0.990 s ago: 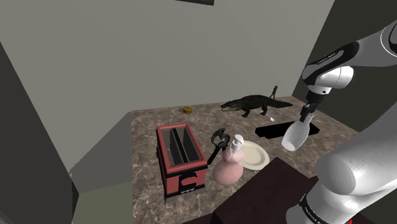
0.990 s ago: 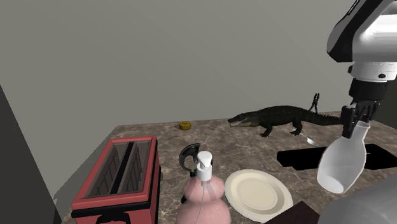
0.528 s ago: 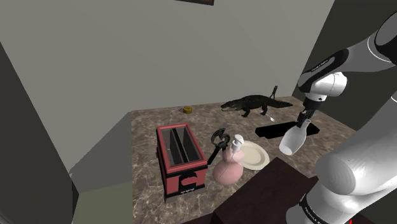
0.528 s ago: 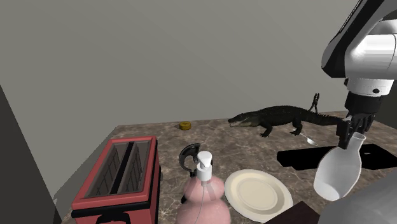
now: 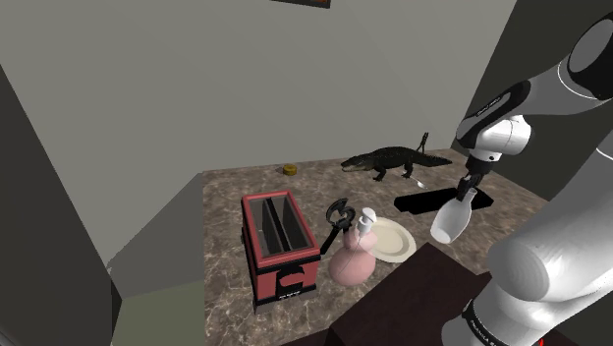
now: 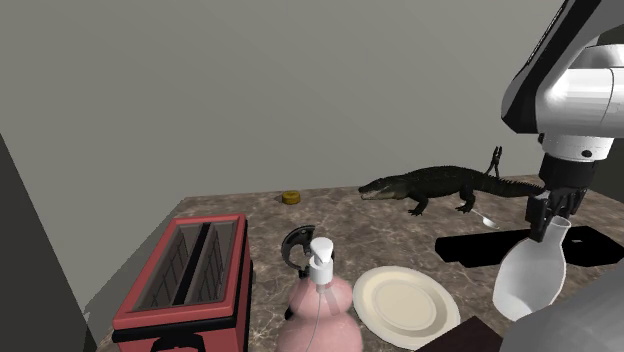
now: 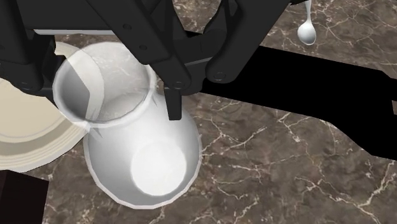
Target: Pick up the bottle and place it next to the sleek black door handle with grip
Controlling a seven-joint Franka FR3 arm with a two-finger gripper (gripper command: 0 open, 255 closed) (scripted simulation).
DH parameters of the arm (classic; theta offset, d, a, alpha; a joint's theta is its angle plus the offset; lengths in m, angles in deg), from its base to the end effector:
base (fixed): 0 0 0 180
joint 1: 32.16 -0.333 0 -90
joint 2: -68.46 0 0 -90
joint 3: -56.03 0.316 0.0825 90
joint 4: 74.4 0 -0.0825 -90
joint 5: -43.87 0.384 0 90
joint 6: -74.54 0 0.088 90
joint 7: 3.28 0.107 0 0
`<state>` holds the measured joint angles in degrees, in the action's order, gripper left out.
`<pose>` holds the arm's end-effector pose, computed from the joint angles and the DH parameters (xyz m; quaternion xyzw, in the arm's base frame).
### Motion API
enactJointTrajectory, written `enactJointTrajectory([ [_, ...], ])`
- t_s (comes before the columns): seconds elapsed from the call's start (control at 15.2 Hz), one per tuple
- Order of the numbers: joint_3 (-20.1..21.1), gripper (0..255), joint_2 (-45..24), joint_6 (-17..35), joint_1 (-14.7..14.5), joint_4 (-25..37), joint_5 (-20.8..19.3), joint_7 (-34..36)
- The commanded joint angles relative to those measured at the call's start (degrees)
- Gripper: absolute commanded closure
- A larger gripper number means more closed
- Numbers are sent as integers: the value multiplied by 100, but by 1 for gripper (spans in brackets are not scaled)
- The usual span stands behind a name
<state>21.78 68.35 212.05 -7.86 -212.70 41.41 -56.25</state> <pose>0.2533 -0.4148 0.3082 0.9993 -0.0327 -0.0167 0.0020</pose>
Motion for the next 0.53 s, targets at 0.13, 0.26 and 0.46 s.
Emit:
enactJointTrajectory([
  [0.13,0,0,0,2,0,0,1,-1],
  [0.26,0,0,0,2,0,1,1,-1],
  [0.46,0,0,0,2,0,1,1,-1],
])
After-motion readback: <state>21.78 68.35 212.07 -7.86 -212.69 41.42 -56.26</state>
